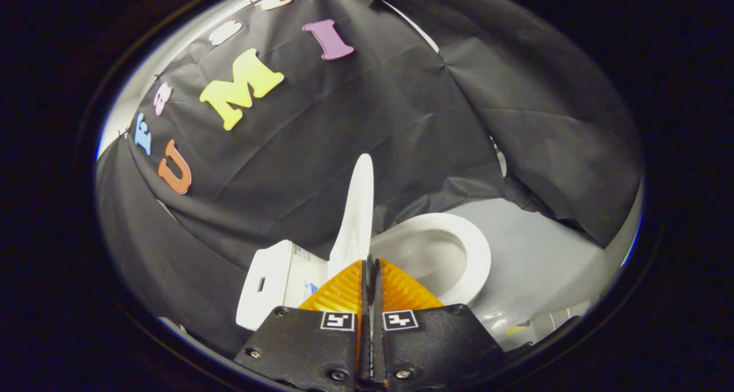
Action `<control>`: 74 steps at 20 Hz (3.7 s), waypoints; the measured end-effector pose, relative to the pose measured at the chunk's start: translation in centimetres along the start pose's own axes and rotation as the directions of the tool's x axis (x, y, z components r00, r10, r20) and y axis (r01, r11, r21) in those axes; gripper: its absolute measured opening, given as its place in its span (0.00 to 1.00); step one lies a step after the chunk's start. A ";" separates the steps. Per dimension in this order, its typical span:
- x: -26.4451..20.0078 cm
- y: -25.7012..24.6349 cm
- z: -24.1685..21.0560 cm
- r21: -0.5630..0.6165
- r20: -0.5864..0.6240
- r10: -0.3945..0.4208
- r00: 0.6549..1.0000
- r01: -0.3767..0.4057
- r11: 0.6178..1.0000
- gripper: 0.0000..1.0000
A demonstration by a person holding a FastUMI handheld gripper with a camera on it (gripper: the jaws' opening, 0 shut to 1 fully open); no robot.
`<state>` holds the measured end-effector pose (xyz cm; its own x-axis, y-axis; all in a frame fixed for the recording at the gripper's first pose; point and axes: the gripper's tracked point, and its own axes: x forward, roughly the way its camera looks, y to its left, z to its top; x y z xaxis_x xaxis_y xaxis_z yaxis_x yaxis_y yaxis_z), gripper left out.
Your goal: Open the toilet lid.
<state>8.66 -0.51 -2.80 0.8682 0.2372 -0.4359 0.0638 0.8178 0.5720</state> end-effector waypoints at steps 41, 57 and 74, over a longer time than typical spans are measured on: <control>-2.3 22.4 -5.7 -0.471 0.159 0.045 0.986 0.036 0.881 0.06; -1.0 29.9 -9.9 -0.563 0.150 0.052 0.987 0.042 0.825 0.06; -4.3 34.7 -10.4 -0.557 0.105 0.346 0.932 -0.233 0.797 0.94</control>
<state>1.99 32.28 11.65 0.8833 0.4489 -0.1354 -0.4256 0.8887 0.1703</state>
